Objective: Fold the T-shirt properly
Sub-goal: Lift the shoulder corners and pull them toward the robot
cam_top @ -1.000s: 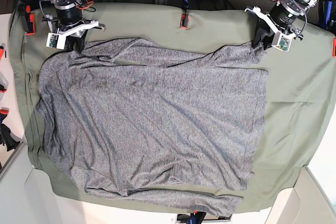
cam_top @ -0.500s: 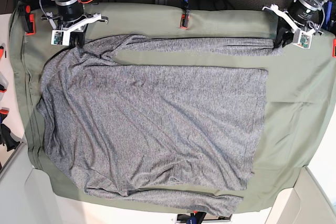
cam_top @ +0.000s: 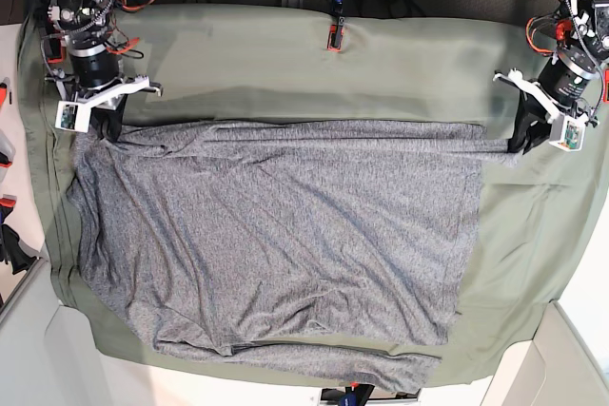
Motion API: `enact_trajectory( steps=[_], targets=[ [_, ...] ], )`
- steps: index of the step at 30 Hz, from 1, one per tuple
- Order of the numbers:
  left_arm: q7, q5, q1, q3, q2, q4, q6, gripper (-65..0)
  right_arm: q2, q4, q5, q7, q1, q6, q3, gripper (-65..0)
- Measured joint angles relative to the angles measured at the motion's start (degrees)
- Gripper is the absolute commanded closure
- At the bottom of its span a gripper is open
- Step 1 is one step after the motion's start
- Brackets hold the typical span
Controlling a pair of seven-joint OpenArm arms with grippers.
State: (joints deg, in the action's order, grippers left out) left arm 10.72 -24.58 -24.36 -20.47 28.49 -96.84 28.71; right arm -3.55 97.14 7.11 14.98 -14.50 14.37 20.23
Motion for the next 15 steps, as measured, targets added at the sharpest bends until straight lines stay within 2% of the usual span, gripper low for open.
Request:
enact_trajectory(
  steps=[4, 10, 14, 15],
  targets=[
    [-0.35, -0.24, 5.53, 3.76, 2.34, 5.25, -0.15, 0.0, -0.13, -5.14, 0.17, -0.07, 5.55, 0.31, 0.00, 0.0],
    [0.15, 0.31, 10.01, 11.45, 2.29, 13.20, -1.55, 0.0, -0.09, -12.46, -0.46, 0.09, 11.61, 0.66, 0.22, 0.0],
    [-0.02, 0.11, 11.56, 12.52, 2.34, 15.26, -2.21, 0.0, 0.61, -13.27, -0.50, 0.09, 12.46, 0.63, 0.28, 0.0],
    [0.44, 0.09, 11.50, 12.52, 2.34, 15.28, -2.23, -3.8, 0.90, -13.27, -0.50, 0.09, 12.41, 0.61, 0.28, 0.0]
  ],
)
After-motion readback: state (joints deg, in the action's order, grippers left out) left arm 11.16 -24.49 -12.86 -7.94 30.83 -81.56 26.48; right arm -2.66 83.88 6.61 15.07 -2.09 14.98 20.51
